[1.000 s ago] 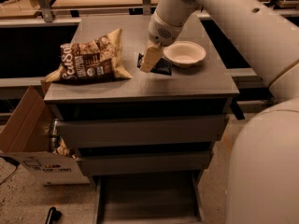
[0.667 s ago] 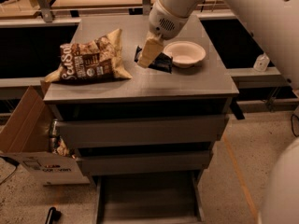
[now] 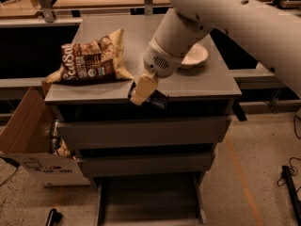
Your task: Place rxbar blueberry into bottom drawer
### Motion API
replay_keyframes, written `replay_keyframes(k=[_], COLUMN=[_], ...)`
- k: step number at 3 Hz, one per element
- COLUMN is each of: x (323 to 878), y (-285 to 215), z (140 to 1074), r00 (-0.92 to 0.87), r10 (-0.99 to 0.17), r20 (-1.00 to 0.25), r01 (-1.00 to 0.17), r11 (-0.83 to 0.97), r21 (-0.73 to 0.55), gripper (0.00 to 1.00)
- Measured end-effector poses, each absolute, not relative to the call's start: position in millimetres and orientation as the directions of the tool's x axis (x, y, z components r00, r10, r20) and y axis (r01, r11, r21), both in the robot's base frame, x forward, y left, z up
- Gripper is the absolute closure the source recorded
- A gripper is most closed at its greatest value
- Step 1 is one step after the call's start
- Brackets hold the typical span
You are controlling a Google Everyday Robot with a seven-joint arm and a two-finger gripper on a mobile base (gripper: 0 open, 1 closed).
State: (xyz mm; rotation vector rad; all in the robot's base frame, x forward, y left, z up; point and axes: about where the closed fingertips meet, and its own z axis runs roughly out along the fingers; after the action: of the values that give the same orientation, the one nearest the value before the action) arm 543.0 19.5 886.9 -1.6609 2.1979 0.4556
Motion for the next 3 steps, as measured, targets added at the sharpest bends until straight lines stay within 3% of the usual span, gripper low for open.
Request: replay_keyframes(k=[2, 3], x=[538, 512], y=[19, 29], z=[855, 842], r00=[-0.281, -0.332], r10=[-0.852, -0.786], r20=[-0.442, -0.521], r01=[-0.959, -0.943], r11=[0.262, 0.29], r21=[0.106, 0.164], gripper=[1.0, 1.0])
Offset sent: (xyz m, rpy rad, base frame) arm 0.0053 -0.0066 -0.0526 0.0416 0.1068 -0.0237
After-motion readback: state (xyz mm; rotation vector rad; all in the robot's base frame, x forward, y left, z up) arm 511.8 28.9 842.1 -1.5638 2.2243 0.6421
